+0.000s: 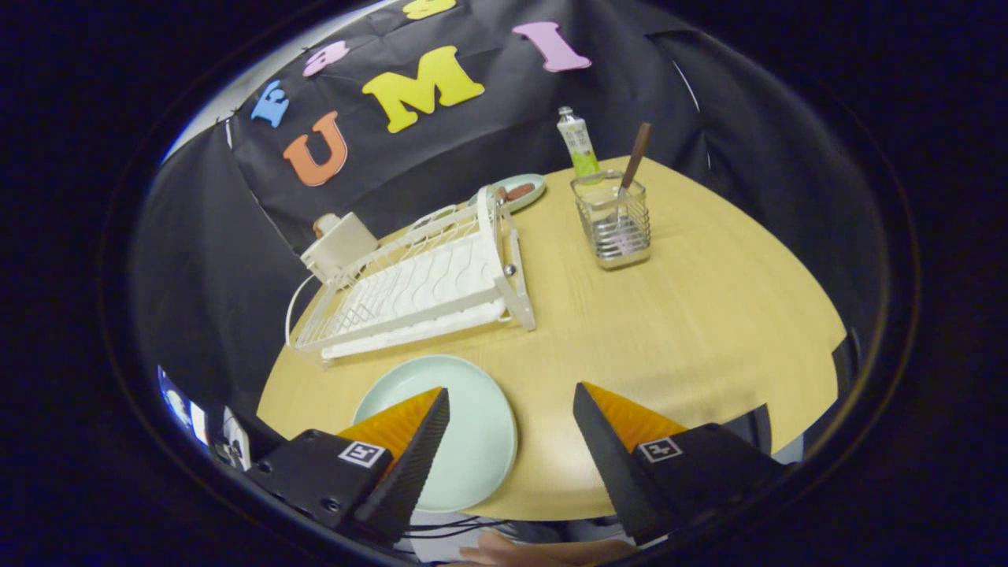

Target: Take the plate from the dish rack, then take the spoon from the basket and place it into the plate.

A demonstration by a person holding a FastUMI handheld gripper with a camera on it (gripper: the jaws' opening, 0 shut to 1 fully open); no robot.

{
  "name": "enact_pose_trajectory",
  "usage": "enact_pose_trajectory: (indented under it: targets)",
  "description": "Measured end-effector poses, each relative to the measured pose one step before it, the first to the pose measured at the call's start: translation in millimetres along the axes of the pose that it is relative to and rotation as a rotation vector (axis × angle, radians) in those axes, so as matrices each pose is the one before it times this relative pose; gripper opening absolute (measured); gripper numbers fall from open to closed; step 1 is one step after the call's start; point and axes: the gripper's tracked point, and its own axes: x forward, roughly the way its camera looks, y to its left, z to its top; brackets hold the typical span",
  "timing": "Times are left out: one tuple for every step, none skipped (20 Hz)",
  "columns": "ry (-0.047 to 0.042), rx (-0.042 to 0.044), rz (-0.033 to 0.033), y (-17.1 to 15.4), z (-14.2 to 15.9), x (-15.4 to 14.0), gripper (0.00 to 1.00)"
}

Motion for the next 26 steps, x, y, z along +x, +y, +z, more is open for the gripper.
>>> enact_pose_trajectory:
  targets:
    - [-0.03729,-0.03228,-0.03172,-6.11,9.12,-1.85,1.0]
    - [-0.04103,-0.02797,-0.01529,-4.32,9.53,-1.93,1.0]
    - [-0.03,-0.00951,-0.00165,-3.18,8.69,-1.22,1.0]
    - [-0.02706,-0.00914,-0.00486,-5.16,8.02,-0.74,1.0]
    - [-0.02244,-0.00871,-0.01314,-9.37,6.72,4.24,1.0]
    - [-0.02563,-0.00456,-0.01667,-12.31,8.39,3.34,1.0]
    - [-0.02759,0.00919,-0.01423,-12.21,10.87,5.78,1.0]
    - [-0.02245,0.01513,-0.00944,-9.48,7.36,5.0,1.0]
    - [-0.01854,0.00523,0.0036,-8.61,10.23,8.57,1.0]
    - [-0.01886,-0.01176,-0.00057,-9.32,6.04,8.68,1.0]
    - [-0.03752,-0.01852,-0.002,-8.76,11.84,10.72,1.0]
    - [-0.02716,-0.01893,-0.00337,-7.29,6.91,9.89,1.0]
    - [-0.03077,-0.00887,0.01403,-4.29,9.05,9.47,1.0]
    - [-0.01686,-0.00672,-0.0172,-8.43,6.7,11.87,1.0]
    - [-0.04888,0.0007,0.01761,-3.2,7.56,10.14,1.0]
    - [-0.03496,-0.00988,-0.00542,-4.77,7.06,9.2,1.0]
    - [-0.03425,-0.02642,-0.01756,-6.97,4.77,10.32,1.0]
    - [-0.01693,-0.02337,-0.01463,-5.74,3.44,8.69,1.0]
    - [0.00753,-0.00979,-0.02262,-6.07,-0.15,7.82,1.0]
    - [0.01323,0.00757,-0.00118,-0.7,1.02,8.7,0.99]
    - [0.00771,0.01474,-0.0027,-1.39,1.98,8.06,0.99]
    - [0.0044,0.01452,-0.01228,-3.69,1.46,8.29,0.99]
    - [-0.00614,0.01104,-0.00725,-0.82,3.17,6.88,0.97]
    - [0.00139,-0.00738,-0.01296,-0.33,0.88,8.61,0.82]
    - [0.03443,-0.03496,-0.01342,1.1,-6.45,8.22,0.66]
    - [0.01518,-0.02393,-0.01199,1.22,-6.56,2.51,0.51]
